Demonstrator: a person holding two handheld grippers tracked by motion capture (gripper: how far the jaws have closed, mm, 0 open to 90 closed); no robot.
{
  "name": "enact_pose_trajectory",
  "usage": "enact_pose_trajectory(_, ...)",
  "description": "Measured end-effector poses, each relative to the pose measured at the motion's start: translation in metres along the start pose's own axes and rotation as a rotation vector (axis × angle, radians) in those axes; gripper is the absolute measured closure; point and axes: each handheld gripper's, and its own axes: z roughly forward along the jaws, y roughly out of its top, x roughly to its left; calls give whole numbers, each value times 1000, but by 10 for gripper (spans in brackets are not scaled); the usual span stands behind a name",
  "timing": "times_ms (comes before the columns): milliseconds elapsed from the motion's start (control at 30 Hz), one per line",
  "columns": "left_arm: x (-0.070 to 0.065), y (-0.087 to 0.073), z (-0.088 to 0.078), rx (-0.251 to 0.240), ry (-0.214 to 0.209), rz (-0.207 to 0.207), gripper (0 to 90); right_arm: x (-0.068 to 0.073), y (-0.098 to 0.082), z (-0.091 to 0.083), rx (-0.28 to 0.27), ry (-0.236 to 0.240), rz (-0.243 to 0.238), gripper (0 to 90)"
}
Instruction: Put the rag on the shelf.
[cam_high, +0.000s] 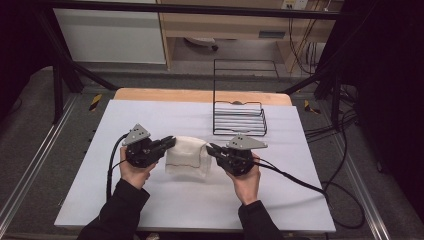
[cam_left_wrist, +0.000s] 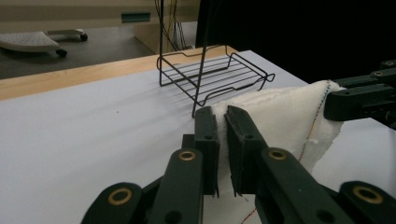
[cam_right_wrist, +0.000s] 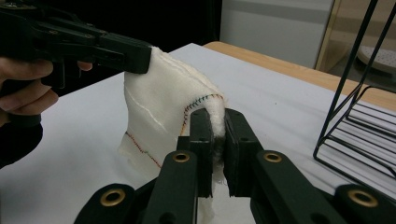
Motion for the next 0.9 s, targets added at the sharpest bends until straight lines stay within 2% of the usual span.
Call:
enact_pose_trajectory(433, -10, 14, -4, -78, 2, 0, 828, -3, 15, -14, -68, -12, -22, 835)
enact_pose_trajectory(667, -17, 21, 1, -109, -7, 1, 829, -7, 22, -24, -93, -31, -30, 836)
enact_pose_trajectory(800, -22, 26, 2, -140, -6, 16, 829, -8, 25, -29, -112, -39, -34, 836)
enact_pose_trajectory(900, -24, 30, 2, -163, -10, 7, 829, -10, 29, -34, -134, -43, -36, 836)
